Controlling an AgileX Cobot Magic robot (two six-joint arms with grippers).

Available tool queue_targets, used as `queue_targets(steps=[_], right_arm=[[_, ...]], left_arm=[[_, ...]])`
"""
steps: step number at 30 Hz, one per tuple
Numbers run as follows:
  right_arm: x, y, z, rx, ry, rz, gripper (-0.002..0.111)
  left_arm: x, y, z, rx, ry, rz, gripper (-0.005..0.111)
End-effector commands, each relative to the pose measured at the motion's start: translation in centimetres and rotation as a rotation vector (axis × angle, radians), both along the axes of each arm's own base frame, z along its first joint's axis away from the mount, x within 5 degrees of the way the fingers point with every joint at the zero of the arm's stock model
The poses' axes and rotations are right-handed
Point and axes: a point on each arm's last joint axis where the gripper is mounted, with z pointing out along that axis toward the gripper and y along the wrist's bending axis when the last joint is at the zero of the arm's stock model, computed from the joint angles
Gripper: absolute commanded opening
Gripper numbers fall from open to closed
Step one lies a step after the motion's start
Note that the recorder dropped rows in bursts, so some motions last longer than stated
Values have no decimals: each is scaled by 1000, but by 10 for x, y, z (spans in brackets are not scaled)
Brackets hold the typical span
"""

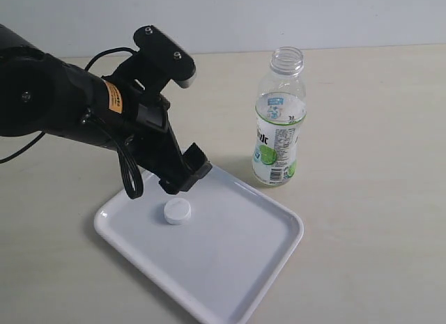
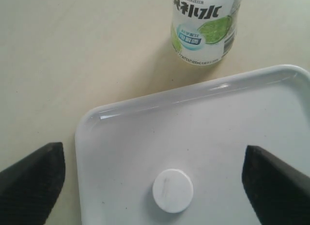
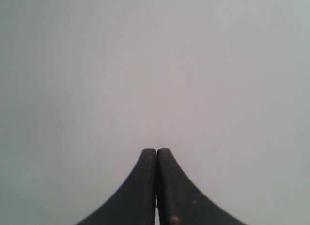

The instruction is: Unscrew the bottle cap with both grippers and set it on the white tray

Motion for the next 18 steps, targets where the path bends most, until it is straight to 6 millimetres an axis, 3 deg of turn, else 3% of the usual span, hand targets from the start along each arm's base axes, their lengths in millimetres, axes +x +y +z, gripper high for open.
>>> queue_targets(steps=[1,2,5,12,18], right_arm=[[3,-7,-23,-149,245,-121,0],[1,-5,-31,-281,323,-114,0],[-7,-4,-43,-372,430,-102,0],[-23,-9,-55,-299,392,-157,0],[-21,-9,-91,-312,341,-167,0]], left_arm=[[-1,0,2,-10,-11,-2,94],[-1,0,2,-10,-11,-2,94],[-1,0,2,-10,-11,-2,94],[-1,0,2,-10,-11,-2,94],[-1,0,2,-10,-11,-2,94]])
